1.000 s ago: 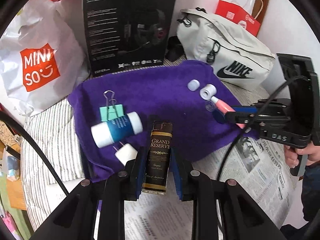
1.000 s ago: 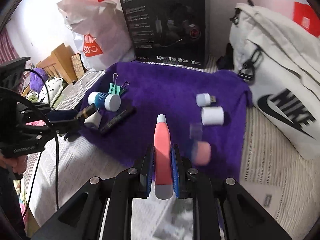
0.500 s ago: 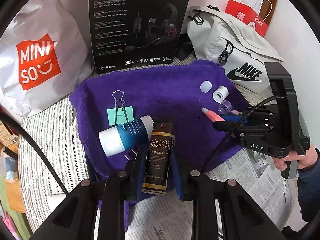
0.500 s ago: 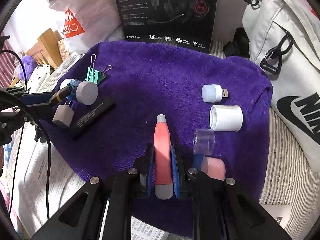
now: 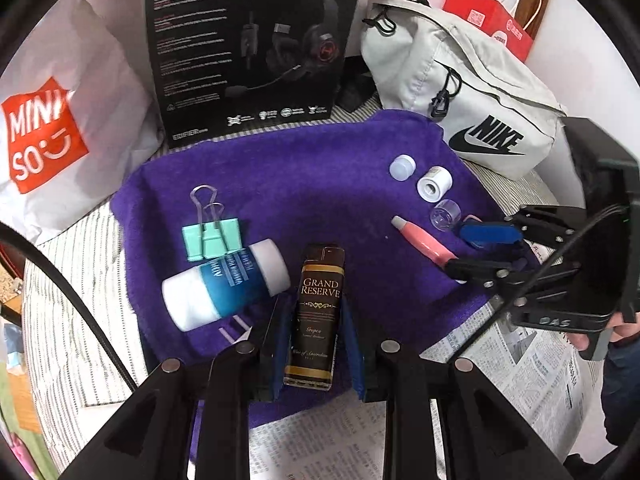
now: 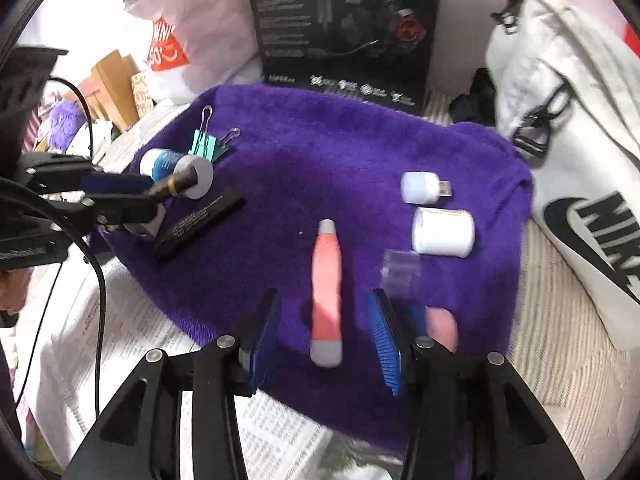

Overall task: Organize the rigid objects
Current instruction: 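Lower the bottle and highlighter onto the towel and open both grippers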

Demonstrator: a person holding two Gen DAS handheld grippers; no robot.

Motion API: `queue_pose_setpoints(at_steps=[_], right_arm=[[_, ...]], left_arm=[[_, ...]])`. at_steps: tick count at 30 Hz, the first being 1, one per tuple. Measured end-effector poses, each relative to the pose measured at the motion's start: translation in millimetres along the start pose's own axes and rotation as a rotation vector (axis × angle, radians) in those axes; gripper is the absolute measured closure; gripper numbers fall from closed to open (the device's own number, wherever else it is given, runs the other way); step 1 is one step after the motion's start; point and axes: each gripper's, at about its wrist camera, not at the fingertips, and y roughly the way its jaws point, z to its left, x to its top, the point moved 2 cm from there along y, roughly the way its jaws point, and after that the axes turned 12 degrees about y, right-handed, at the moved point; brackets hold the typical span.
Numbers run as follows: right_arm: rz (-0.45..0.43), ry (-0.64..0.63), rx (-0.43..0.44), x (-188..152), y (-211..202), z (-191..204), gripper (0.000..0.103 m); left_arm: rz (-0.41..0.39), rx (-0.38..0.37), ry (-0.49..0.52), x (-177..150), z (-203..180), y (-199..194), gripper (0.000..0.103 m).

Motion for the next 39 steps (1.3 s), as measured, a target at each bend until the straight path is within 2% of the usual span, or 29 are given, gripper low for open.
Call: queue_pose_setpoints(at_steps=[10,24,34,39], right_arm=[[-0.037,0.077,-0.012,-16,-35,-26,0.057],[-0.038,0.132,-0.003,-30,-42,-40,0.057],[-0.041,0.144,0.004,-32,-43,-42,0.057],[-0.045,0.153,0.004,-35,-47,-42,0.057]], left_arm=[[0.024,-0.036,0.024,11,-20,20,0.079],[0.085,-0.036,0.060,25,-33,53,0.080],[0.095,-0.019,0.076,24,-37,55,0.080],[0.108,-0.018,0.075,20,-42,53,0.073]])
